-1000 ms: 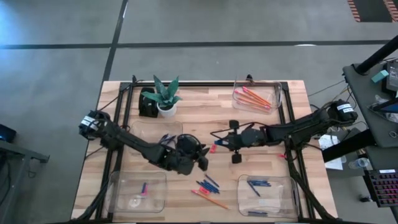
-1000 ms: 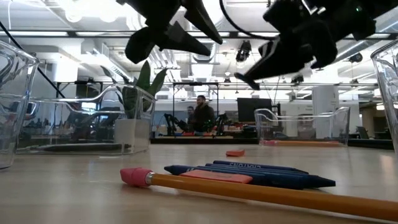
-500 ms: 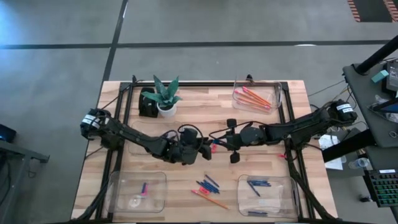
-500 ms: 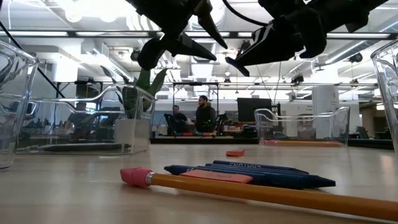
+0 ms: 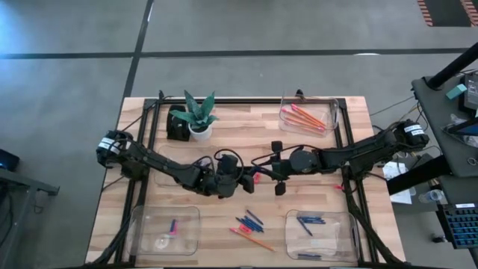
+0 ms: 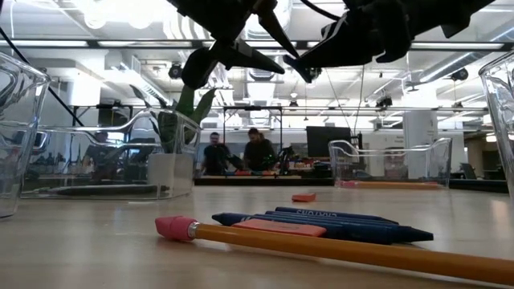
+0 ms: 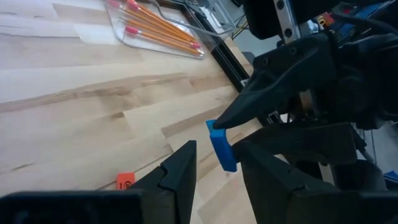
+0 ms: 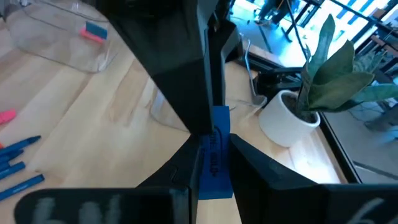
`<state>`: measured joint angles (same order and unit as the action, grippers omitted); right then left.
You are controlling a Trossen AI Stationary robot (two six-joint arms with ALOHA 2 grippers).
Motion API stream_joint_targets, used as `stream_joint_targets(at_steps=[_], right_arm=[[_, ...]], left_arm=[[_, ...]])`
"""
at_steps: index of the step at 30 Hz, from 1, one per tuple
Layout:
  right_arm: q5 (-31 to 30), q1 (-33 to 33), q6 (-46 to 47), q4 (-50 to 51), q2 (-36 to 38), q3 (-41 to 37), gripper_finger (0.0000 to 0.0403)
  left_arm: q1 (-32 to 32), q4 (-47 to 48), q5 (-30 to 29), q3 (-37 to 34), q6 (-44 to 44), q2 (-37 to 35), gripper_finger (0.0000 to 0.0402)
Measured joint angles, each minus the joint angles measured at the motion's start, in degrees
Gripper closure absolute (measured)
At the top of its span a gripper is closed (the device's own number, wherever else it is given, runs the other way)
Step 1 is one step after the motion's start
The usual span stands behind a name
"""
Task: Sort crayons/erasers/pens/pencils in bins
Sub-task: Put the blue eraser into the bottom left transparent bin
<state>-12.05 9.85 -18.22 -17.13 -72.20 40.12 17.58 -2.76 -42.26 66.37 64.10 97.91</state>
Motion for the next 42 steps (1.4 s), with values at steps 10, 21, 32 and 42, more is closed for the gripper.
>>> stream_joint_targets(at_steps=[10,21,32,42], right_arm=[[-0.17,0.0,-0.89,-1.31,0.02,0.0,0.0339],[-0.13,0.03,-2.1,-0.83,0.07,-0.02,0.0339],[-1.51,0.02,-2.78,1.8,1.2,-0.02,0.0271],[-4.88,0.02,9.08,22.07,11.6,-0.02,0.0226]], left_arm=[[-0.49,-4.48,-0.06,-0.02,-6.52,-0.02,0.0308],[-0.75,-4.67,1.17,-0.31,-9.43,-0.02,0.039],[-0.76,-5.14,2.57,-0.15,-9.71,-0.02,0.0389],[-1.08,-4.0,2.49,-0.13,-13.92,-0.02,0.0389]])
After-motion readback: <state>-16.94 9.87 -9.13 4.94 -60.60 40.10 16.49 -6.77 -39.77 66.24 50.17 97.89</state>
